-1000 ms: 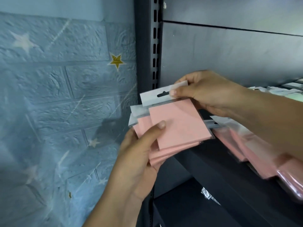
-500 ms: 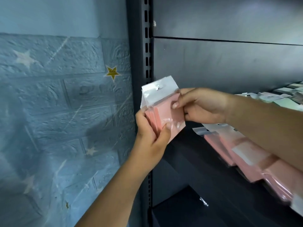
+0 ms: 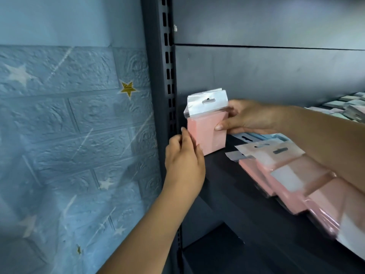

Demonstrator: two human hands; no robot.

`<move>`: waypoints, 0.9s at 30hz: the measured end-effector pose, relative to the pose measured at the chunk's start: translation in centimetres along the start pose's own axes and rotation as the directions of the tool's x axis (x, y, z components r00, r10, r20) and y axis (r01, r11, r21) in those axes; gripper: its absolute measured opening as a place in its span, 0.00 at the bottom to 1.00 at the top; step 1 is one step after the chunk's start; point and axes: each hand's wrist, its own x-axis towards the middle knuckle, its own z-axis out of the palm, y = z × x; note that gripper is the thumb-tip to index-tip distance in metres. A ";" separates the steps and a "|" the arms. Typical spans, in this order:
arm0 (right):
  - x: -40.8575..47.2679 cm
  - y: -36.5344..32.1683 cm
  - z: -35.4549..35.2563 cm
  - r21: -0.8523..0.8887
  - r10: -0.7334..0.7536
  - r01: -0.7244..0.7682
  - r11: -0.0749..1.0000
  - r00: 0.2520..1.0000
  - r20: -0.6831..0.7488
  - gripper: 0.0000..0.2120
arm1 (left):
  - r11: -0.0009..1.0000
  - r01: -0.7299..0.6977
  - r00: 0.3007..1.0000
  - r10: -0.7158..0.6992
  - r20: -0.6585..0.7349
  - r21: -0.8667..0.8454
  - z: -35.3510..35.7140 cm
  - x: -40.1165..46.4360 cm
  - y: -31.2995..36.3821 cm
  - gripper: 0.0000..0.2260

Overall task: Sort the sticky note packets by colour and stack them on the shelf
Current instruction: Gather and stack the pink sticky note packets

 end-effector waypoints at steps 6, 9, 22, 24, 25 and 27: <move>-0.1 0.2 -0.8 -0.067 0.071 -0.075 0.995 0.996 -0.059 0.16 | 0.994 0.108 0.978 -0.101 0.182 -0.026 -0.1 2.2 0.8 0.19; 0.2 0.6 -1.1 -0.037 0.087 -0.090 0.995 0.993 -0.079 0.15 | 0.993 0.093 0.986 -0.081 0.145 -0.074 0.1 2.6 0.6 0.15; -0.7 -0.7 -1.6 -0.478 0.259 -0.266 0.837 0.962 -0.082 0.16 | 0.992 0.070 0.996 -0.075 -0.046 -0.107 0.5 1.6 -0.3 0.16; -1.2 -1.2 -1.8 -0.535 0.306 -0.285 0.796 0.951 -0.051 0.17 | 0.984 0.089 0.995 -0.096 -0.038 -0.153 0.2 1.2 0.0 0.21; -1.4 -1.4 -1.8 -0.553 0.323 -0.298 0.778 0.945 -0.054 0.17 | 0.978 0.094 0.993 -0.105 -0.048 -0.185 -0.1 0.7 0.2 0.23; -1.7 -1.8 -2.0 -0.606 0.350 -0.337 0.721 0.931 -0.102 0.18 | 0.969 0.053 0.991 -0.080 -0.106 -0.243 -0.7 -0.5 0.6 0.23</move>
